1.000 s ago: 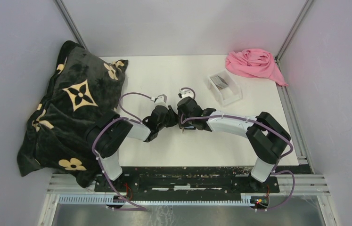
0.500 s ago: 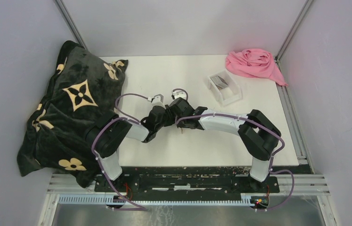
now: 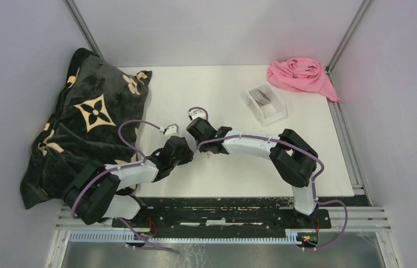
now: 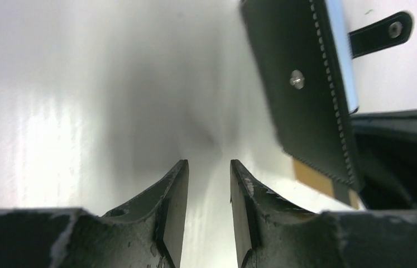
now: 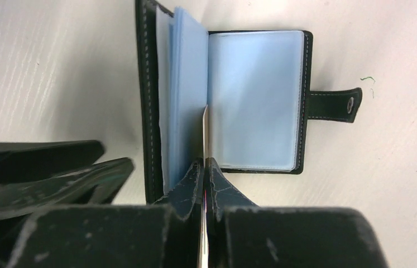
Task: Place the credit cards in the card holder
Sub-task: Adjust the card holder at the center of the board.
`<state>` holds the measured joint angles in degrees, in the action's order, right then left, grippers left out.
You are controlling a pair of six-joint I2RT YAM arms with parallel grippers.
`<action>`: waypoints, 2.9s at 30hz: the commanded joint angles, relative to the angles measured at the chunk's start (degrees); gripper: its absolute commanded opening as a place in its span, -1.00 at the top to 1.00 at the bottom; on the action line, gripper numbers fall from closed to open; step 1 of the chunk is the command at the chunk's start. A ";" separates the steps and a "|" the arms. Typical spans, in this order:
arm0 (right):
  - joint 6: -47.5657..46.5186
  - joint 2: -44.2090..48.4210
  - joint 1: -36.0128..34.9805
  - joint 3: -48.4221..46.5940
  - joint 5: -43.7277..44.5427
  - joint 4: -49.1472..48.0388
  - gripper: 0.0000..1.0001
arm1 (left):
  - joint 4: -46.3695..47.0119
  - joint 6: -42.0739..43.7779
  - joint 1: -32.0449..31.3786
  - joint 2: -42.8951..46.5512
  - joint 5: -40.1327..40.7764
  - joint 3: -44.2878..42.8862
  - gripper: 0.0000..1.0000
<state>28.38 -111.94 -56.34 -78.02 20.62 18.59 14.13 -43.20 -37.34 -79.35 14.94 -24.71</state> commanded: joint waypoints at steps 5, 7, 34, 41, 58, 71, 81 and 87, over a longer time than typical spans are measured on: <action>-0.95 -2.39 -1.73 -2.18 1.97 0.16 0.98 | -14.74 -1.61 -0.18 15.48 8.65 2.12 0.16; -1.00 -2.68 -2.07 -2.19 1.97 0.03 0.98 | -15.10 -2.17 -0.24 18.67 9.65 2.43 0.16; 1.26 -5.00 -4.27 0.21 0.65 -2.28 0.98 | 3.77 -11.93 0.43 23.04 12.20 1.08 0.33; 1.67 -5.21 -4.36 0.83 0.38 -2.99 0.98 | 5.40 -12.85 1.66 21.31 11.65 0.36 0.40; 2.20 -5.69 -4.37 1.75 -0.73 -4.24 0.98 | 17.69 -16.79 7.98 6.92 1.20 -0.08 0.44; 2.38 -5.29 -4.40 2.12 -0.85 -4.18 0.98 | 15.63 -16.08 8.08 1.47 -2.88 -0.51 0.46; 2.29 -4.80 -4.17 2.48 -0.67 -4.16 0.98 | 8.48 -13.50 8.06 6.40 -0.18 2.64 0.47; 2.03 -4.28 -4.03 2.49 -0.80 -4.09 0.98 | 7.77 -13.23 8.04 6.40 0.21 4.51 0.47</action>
<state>28.86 -114.43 -60.01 -77.87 23.53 12.27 22.48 -58.48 -29.36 -73.69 13.45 -21.19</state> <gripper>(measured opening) 0.015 0.269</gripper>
